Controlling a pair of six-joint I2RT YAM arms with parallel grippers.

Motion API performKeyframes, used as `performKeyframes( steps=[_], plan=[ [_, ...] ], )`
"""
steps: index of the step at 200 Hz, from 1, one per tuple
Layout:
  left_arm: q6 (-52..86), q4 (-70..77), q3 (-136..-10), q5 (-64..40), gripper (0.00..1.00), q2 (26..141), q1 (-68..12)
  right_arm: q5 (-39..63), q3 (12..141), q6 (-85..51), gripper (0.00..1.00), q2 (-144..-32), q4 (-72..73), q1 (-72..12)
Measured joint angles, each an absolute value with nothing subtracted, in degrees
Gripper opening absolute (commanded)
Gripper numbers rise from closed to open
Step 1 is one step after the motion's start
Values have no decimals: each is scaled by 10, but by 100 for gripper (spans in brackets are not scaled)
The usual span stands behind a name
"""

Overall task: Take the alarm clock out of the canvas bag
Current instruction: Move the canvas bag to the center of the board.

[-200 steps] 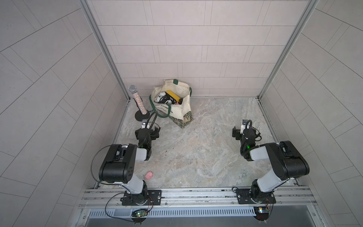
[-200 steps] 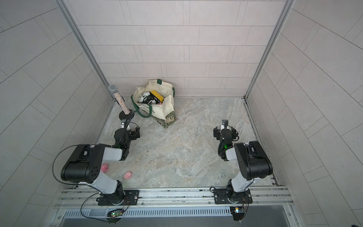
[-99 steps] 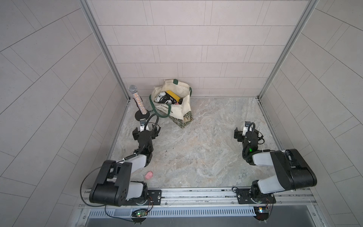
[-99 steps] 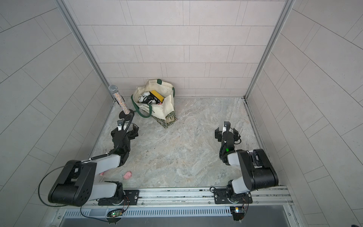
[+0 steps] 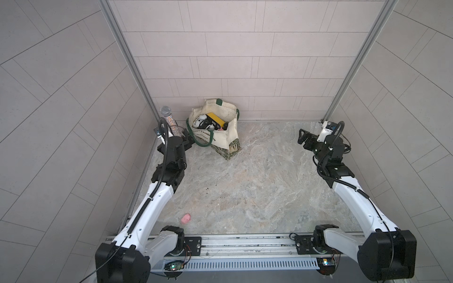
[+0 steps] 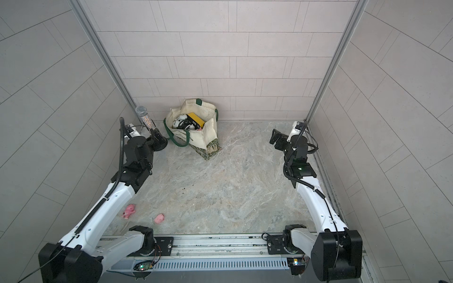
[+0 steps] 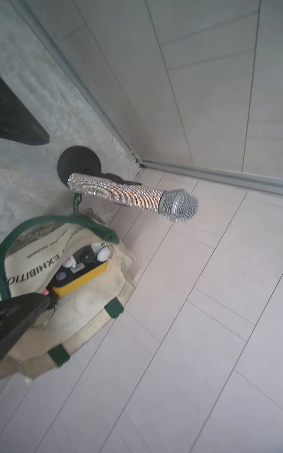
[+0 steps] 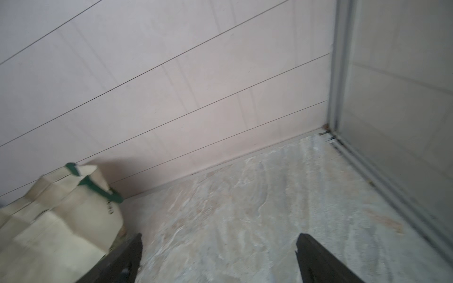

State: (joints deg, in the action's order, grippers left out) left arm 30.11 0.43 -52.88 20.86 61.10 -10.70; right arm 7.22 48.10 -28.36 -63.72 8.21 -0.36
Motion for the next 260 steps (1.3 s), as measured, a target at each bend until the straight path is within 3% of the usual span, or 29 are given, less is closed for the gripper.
performKeyframes(
  steps=[44,113,166,204,224,243,251,260],
  plan=[
    [365,-150,-679,78,97,685,-107,208,484,-302,100,-658,34,-41],
    [416,-342,-883,-14,98,896,-107,195,446,-268,96,-690,33,-151],
    [438,-408,-984,-43,97,1038,-107,175,446,-248,96,-701,34,-172],
    [441,-437,-1049,-65,87,1112,-109,162,445,-243,96,-701,43,-174],
    [441,-448,-1066,-77,76,1130,-109,159,445,-242,96,-701,48,-174],
    [437,-452,-1068,-90,58,1134,-110,158,445,-242,96,-706,49,-174],
    [439,-454,-1069,-95,55,1135,-110,157,445,-242,95,-709,49,-174],
    [435,-454,-1070,-104,40,1135,-110,156,445,-242,95,-712,49,-174]
  ],
)
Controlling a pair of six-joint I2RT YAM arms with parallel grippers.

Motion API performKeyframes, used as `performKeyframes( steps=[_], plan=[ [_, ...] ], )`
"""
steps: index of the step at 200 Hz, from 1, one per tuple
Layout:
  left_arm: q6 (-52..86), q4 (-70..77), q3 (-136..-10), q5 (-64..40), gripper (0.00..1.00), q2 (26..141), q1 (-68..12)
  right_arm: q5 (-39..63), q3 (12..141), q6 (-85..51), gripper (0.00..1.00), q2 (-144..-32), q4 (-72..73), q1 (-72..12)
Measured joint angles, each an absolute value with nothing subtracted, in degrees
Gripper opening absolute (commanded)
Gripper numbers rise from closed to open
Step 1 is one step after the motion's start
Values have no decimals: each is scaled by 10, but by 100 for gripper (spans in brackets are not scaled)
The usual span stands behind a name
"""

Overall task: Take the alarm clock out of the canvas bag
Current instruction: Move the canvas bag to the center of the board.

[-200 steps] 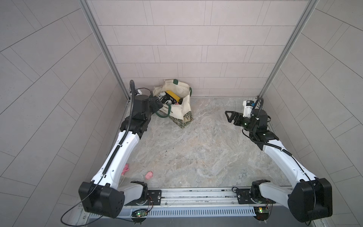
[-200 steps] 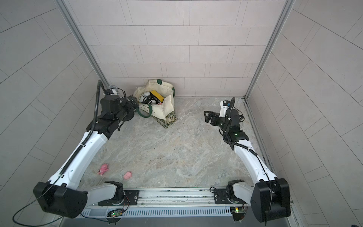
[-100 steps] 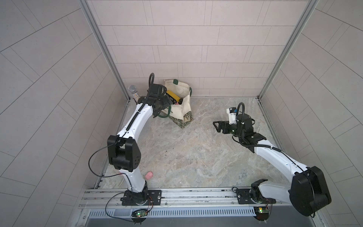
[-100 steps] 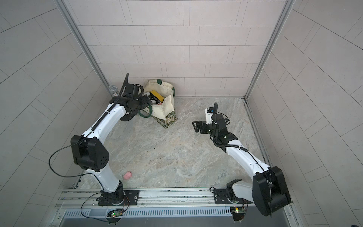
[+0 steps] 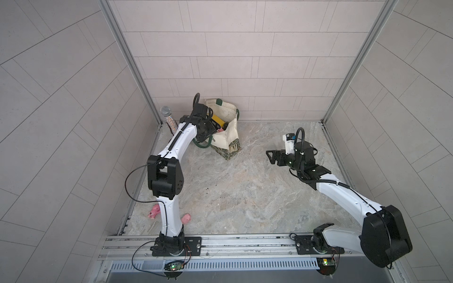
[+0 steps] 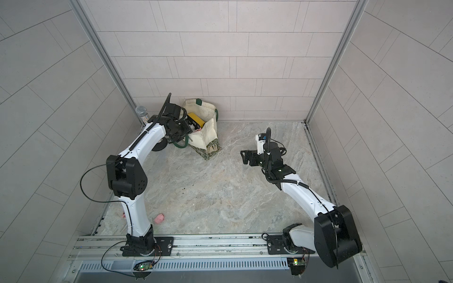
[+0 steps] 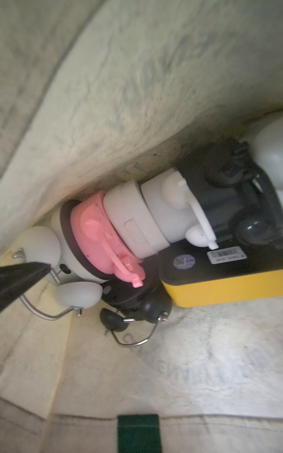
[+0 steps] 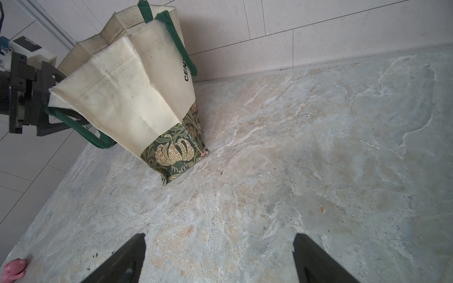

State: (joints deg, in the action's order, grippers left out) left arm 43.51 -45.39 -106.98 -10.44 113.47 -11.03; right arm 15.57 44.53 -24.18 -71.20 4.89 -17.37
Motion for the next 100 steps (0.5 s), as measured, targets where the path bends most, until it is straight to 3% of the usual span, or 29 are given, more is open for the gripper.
performKeyframes(
  steps=[16,48,100],
  plan=[
    [420,-450,-1073,-128,25,1135,-110,154,445,-242,95,-715,49,-175],
    [401,-445,-1074,-166,4,1135,-109,154,445,-242,95,-719,49,-176],
    [387,-415,-1037,-213,0,1120,-112,152,474,-238,95,-709,-8,-176]
  ],
)
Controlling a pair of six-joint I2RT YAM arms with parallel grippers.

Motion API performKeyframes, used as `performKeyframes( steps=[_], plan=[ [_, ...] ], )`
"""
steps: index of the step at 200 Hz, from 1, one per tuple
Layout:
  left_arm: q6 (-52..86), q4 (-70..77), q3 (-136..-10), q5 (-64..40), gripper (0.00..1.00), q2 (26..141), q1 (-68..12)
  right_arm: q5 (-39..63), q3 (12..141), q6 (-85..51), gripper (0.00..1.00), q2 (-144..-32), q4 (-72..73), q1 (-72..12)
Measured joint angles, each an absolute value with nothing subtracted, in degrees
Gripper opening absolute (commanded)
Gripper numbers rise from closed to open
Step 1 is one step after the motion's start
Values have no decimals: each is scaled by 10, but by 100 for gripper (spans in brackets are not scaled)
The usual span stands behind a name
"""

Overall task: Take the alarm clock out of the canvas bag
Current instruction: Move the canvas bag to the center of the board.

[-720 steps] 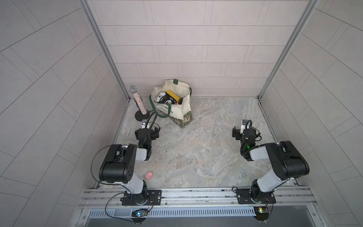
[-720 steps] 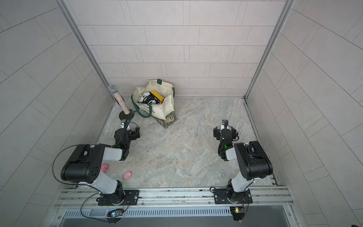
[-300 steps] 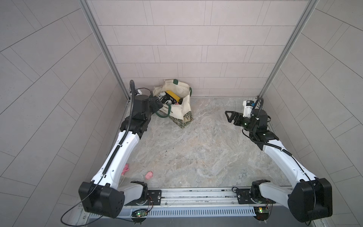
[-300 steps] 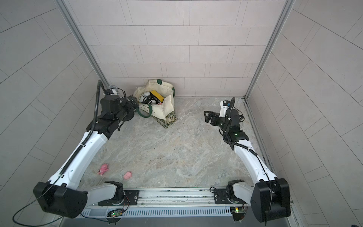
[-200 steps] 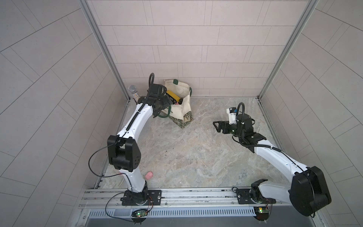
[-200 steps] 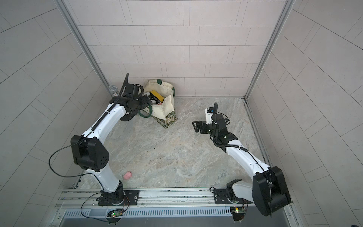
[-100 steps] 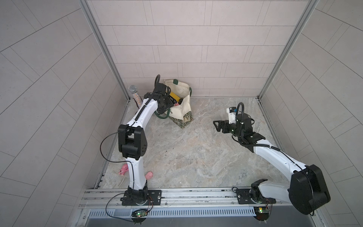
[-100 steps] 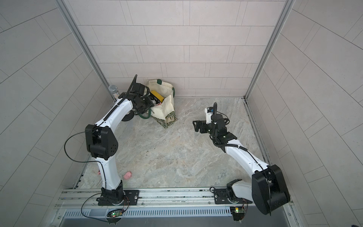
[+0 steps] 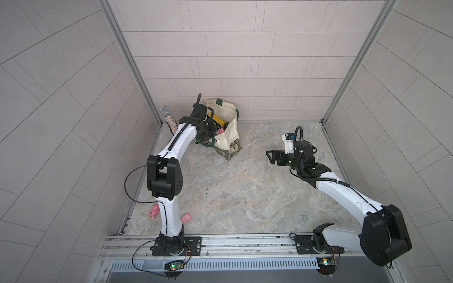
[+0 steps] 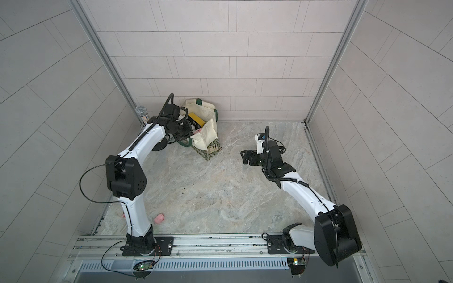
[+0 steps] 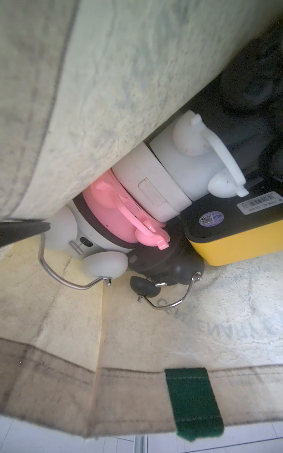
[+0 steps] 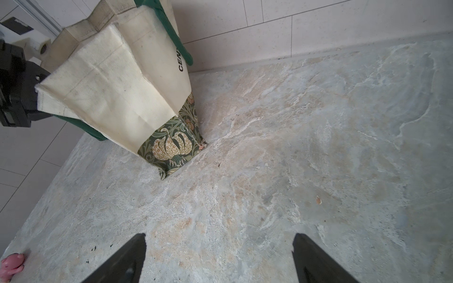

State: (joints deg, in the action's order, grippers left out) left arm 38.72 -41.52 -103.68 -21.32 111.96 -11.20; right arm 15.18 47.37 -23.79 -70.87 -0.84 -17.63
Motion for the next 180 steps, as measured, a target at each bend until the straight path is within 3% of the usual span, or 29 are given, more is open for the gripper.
performKeyframes(
  steps=[117,180],
  plan=[
    [340,-430,-847,-345,0,972,-208,173,568,-251,95,-623,-130,-176],
    [208,-579,-834,-347,0,907,-257,188,592,-235,93,-622,-190,-176]
  ],
)
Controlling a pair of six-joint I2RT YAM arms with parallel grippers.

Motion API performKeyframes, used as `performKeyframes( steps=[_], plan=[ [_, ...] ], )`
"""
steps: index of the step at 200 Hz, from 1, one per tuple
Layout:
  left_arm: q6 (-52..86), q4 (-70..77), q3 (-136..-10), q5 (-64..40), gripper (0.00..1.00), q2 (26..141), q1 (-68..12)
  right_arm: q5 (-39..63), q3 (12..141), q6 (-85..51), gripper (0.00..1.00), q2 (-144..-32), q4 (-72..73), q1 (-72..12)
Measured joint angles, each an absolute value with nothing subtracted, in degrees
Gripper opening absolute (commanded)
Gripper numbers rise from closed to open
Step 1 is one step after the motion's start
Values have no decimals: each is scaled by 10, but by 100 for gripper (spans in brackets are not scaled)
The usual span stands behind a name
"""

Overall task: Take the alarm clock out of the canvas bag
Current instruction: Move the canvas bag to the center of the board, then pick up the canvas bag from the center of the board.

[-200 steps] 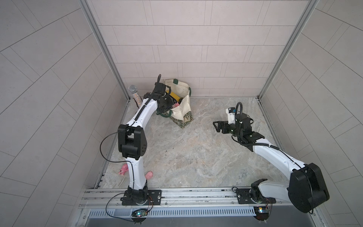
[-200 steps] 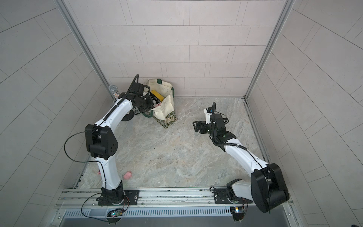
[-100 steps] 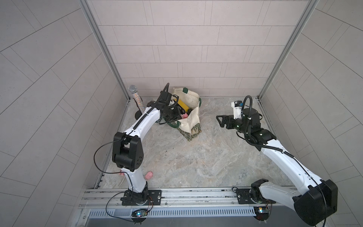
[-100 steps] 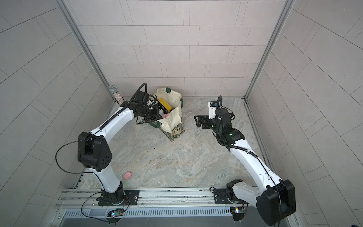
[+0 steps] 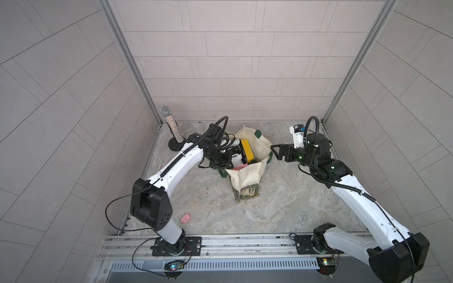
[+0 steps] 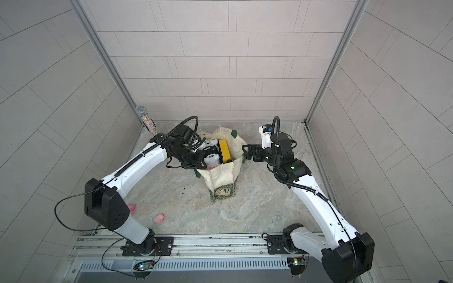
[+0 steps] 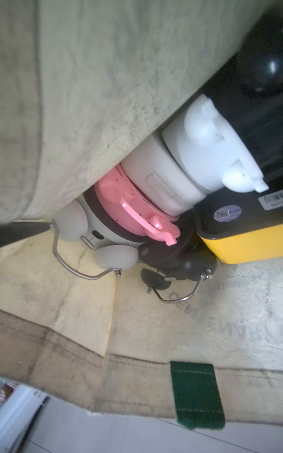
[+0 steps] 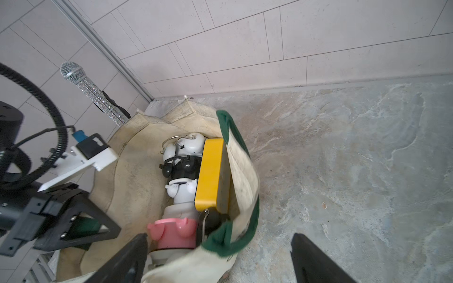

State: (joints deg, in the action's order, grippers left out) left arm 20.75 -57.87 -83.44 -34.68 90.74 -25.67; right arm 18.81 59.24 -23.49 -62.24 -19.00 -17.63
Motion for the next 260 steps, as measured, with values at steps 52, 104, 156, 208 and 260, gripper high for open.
performKeyframes(
  steps=[52,104,156,208,260],
  plan=[
    [130,-660,-812,-313,37,862,-255,195,589,-223,93,-630,-216,-178],
    [131,-675,-869,-175,81,854,-255,232,562,-228,93,-619,-202,-193],
    [150,-642,-852,-112,69,818,-255,263,552,-221,92,-581,-174,-200],
    [175,-614,-808,-135,56,823,-255,283,543,-211,92,-555,-135,-241],
    [185,-601,-796,-151,6,851,-255,278,539,-192,92,-560,-119,-293]
  ],
)
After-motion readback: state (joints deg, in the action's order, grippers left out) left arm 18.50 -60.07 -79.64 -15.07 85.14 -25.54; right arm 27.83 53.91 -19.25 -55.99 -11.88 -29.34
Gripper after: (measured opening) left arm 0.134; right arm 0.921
